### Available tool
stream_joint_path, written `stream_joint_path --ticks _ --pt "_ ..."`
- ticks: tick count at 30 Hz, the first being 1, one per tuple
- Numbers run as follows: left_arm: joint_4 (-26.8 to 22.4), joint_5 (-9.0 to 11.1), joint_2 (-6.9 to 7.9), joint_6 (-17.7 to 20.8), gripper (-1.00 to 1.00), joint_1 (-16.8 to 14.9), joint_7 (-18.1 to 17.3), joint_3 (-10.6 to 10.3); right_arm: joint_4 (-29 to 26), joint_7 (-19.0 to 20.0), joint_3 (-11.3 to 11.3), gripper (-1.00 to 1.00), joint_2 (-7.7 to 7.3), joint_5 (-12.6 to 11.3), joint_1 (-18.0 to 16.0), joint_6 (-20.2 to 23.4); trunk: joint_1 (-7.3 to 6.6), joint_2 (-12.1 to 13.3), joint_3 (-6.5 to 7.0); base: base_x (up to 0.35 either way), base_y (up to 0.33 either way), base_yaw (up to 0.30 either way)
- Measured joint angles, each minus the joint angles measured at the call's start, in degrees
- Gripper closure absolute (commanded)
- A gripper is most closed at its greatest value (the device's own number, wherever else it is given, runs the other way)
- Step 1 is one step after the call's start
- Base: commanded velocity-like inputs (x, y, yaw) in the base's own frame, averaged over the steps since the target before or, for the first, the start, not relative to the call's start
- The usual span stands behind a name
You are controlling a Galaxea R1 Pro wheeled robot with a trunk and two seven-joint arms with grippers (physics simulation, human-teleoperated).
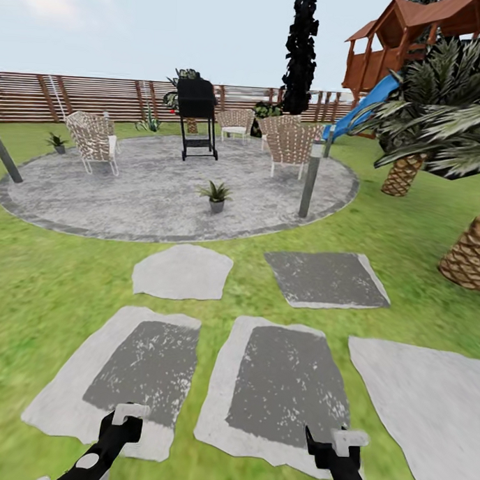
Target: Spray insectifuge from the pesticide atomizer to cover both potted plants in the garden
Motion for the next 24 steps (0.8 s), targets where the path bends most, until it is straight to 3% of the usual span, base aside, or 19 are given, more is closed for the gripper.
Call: stream_joint_path --ticks 24 --pt "0.11 0.00 0.00 -0.01 1.00 -0.01 0.09 0.03 0.07 0.12 0.05 -1.00 -0.18 0.10 0.01 0.00 0.00 0.00 0.00 0.304 0.139 0.003"
